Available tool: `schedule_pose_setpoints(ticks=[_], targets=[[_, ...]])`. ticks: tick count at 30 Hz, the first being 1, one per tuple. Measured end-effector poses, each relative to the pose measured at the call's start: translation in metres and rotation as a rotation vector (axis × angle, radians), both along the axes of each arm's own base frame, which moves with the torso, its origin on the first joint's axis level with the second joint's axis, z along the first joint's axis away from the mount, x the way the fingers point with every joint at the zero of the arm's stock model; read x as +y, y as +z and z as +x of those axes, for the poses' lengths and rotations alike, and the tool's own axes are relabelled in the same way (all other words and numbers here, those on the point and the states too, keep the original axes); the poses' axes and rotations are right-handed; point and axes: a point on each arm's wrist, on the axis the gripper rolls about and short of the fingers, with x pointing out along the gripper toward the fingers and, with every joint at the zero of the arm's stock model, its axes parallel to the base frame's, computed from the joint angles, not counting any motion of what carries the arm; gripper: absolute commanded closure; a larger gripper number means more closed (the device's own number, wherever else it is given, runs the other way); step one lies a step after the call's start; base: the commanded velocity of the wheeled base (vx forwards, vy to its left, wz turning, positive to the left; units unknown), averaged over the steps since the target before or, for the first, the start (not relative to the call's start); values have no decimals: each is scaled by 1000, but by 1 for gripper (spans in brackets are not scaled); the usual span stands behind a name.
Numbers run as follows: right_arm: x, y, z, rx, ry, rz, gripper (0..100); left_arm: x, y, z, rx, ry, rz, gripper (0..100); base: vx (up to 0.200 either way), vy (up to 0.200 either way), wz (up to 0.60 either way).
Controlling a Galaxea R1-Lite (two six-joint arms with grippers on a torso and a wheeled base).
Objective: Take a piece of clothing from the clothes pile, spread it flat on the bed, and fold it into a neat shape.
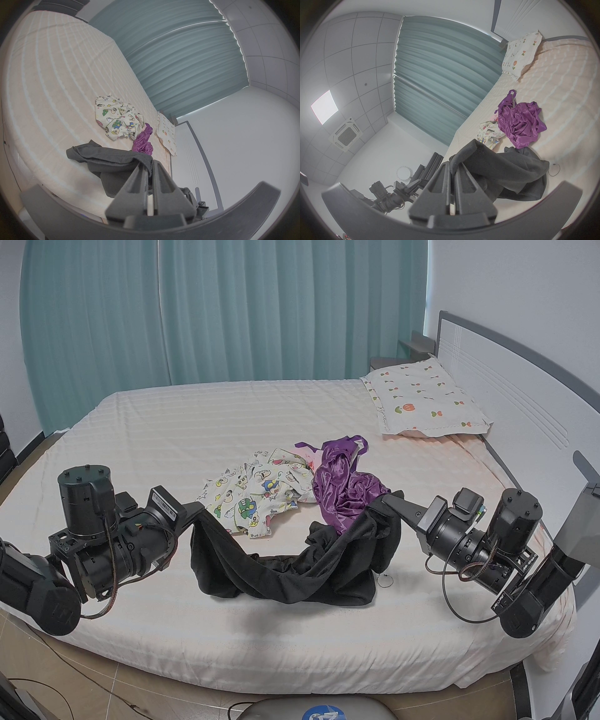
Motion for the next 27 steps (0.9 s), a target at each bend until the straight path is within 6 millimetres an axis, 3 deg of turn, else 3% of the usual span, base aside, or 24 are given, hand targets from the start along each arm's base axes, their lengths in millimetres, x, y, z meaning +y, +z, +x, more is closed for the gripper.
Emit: schedule_pose_setpoints(ticks=[27], targets=[[5,-2,-6,3,16,-5,100,13,-4,-3,33,50,-34,100,0,200,0]])
